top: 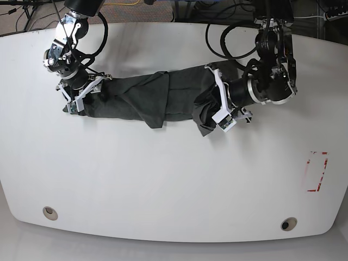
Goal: Fold the T-shirt properly
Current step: 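Fold the strip end with the left gripper toward the right gripper, then lay the folded end down and lift the left gripper away, then regrasp the strip ends with both grippers, then push both strip ends inward with both grippers, bunching the shirt, then release the shirt with the left gripper and lift it away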
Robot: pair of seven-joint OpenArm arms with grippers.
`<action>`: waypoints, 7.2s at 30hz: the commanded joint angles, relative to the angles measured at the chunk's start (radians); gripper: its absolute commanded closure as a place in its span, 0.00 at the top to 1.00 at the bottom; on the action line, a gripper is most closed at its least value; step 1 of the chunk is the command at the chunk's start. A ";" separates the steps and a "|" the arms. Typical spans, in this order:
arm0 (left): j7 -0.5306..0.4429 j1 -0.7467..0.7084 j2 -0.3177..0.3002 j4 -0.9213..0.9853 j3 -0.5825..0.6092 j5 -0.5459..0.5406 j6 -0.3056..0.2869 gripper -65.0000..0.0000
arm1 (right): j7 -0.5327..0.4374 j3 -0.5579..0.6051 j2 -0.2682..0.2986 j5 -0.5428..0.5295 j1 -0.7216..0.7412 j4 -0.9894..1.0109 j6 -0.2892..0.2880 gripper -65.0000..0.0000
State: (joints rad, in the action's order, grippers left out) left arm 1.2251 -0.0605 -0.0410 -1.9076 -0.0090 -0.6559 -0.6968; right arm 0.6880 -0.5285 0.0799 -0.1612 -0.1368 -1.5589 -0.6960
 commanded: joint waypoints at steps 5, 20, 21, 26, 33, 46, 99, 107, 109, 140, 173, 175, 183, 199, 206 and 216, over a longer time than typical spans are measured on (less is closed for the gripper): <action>-0.021 0.026 0.026 0.013 0.001 -0.021 -0.001 0.09 | 0.022 0.001 0.004 0.007 0.001 -0.010 -0.002 0.48; 0.072 0.078 0.135 0.007 0.002 -0.074 -0.001 0.57 | 0.042 0.001 0.004 0.007 0.001 -0.018 -0.002 0.48; 0.098 0.089 0.143 0.007 0.002 -0.087 -0.001 0.59 | 0.042 0.001 0.004 0.007 0.001 -0.022 -0.002 0.48; 0.171 0.141 0.155 0.004 -0.016 -0.180 -0.001 0.59 | 0.042 0.001 0.004 0.005 -0.002 -0.047 -0.002 0.48; 0.171 0.138 0.065 0.013 -0.108 -0.210 -0.001 0.59 | 0.071 0.001 0.004 0.005 -0.002 -0.053 -0.002 0.48; 0.124 0.024 -0.147 0.018 -0.107 -0.210 -0.001 0.41 | 0.075 0.001 -0.025 0.007 0.006 -0.056 -0.002 0.48; -0.212 0.008 -0.201 0.497 -0.105 0.144 -0.001 0.11 | 0.592 -0.559 0.079 -0.579 0.161 0.084 -0.002 1.00; -0.212 0.004 -0.201 0.497 -0.105 0.144 -0.001 0.11 | 0.592 -0.555 0.090 -0.630 0.153 0.162 -0.002 1.00; -0.212 0.004 -0.201 0.497 -0.105 0.144 -0.001 0.11 | 0.595 -0.555 0.076 -0.631 0.153 0.162 -0.002 1.00; -0.212 0.058 -0.195 0.504 -0.015 0.304 -0.001 0.12 | 0.499 -0.289 -0.047 -0.621 0.154 0.110 -0.002 0.02; -0.212 0.138 0.054 0.501 0.022 0.563 -0.001 0.12 | 0.491 0.279 -0.157 -0.525 0.161 -0.418 -0.002 0.04; -0.212 0.138 0.065 0.498 0.022 0.563 -0.001 0.12 | 0.460 0.328 -0.173 -0.469 0.161 -0.418 -0.002 0.04; -0.210 0.138 0.066 0.497 0.022 0.548 -0.001 0.12 | 0.341 0.462 -0.193 -0.280 0.156 -0.361 -0.002 0.28; -0.210 0.139 0.066 0.435 -0.012 0.546 -0.001 0.45 | 0.275 0.468 -0.193 -0.263 0.159 -0.280 -0.002 0.77; -0.178 0.146 0.065 0.356 -0.092 0.445 -0.001 0.57 | 0.276 0.469 -0.194 -0.263 0.161 -0.294 -0.002 0.77; -0.041 0.195 -0.029 0.245 -0.222 0.141 -0.001 0.56 | 0.279 0.469 -0.193 -0.263 0.161 -0.325 -0.002 0.77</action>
State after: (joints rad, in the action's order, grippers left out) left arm 1.1748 0.1097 -0.0372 -1.6211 -0.1951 -0.4526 -0.6971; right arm 0.9916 -0.0608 -0.1070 -0.3992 0.0078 -1.8618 -0.6960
